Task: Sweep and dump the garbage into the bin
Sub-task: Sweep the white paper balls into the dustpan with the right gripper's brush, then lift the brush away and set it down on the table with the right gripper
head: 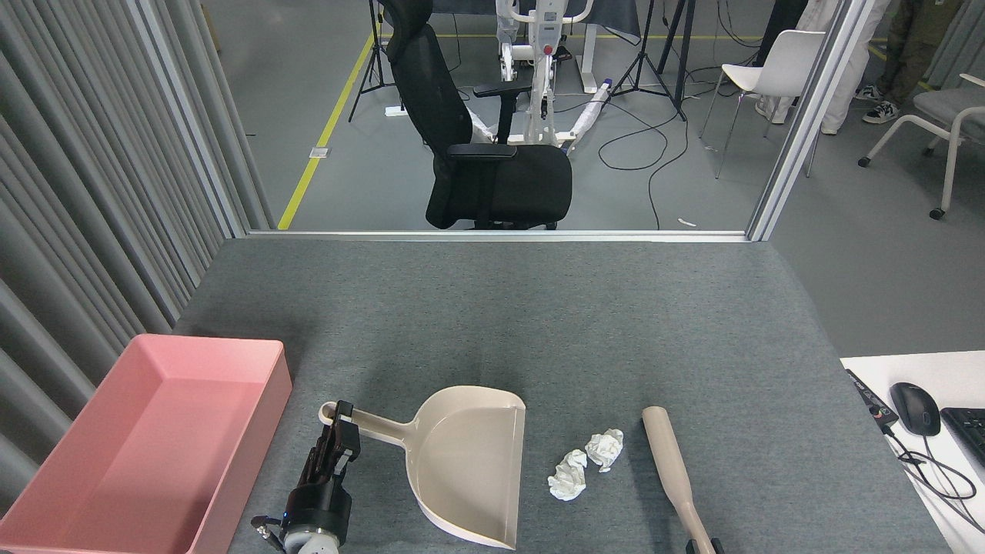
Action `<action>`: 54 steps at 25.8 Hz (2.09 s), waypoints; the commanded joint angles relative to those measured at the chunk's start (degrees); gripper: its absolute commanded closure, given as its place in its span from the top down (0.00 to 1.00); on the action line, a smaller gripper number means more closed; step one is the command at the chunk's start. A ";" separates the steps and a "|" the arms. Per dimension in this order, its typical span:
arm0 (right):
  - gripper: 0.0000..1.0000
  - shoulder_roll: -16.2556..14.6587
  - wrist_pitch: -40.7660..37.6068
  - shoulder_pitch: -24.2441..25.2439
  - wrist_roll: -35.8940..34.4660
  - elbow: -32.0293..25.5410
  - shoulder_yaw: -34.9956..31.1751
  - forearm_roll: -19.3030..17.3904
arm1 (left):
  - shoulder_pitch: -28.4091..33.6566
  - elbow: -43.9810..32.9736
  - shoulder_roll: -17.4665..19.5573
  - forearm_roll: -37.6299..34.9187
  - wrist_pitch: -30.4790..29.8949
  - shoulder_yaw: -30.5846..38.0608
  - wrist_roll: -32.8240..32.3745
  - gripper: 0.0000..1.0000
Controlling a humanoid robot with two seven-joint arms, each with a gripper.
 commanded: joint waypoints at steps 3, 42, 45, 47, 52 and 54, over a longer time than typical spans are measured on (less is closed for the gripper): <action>0.00 -0.06 -0.73 0.10 0.48 0.02 4.75 -0.22 | 0.07 -0.07 0.02 0.00 -0.01 0.00 0.01 0.19; 0.00 -0.50 4.54 -6.67 -1.28 0.45 6.86 -3.82 | 0.69 -0.77 0.38 0.09 -0.01 0.00 0.09 0.18; 0.00 -4.10 1.55 -6.67 -0.75 1.86 2.03 -3.82 | 0.69 -0.86 0.38 0.09 -0.01 0.00 0.09 0.19; 0.00 -5.95 0.85 -6.41 -0.66 2.83 1.06 -3.82 | 0.78 -0.77 0.38 0.09 -0.01 0.00 0.09 0.19; 0.00 -6.48 0.76 -5.97 -0.49 4.50 0.89 -3.82 | 0.86 -0.77 0.29 0.09 -0.01 0.00 0.09 0.19; 0.02 -6.30 1.03 -6.06 -0.66 4.85 0.80 -3.82 | 0.78 -0.77 0.38 0.09 -0.01 0.00 0.09 0.19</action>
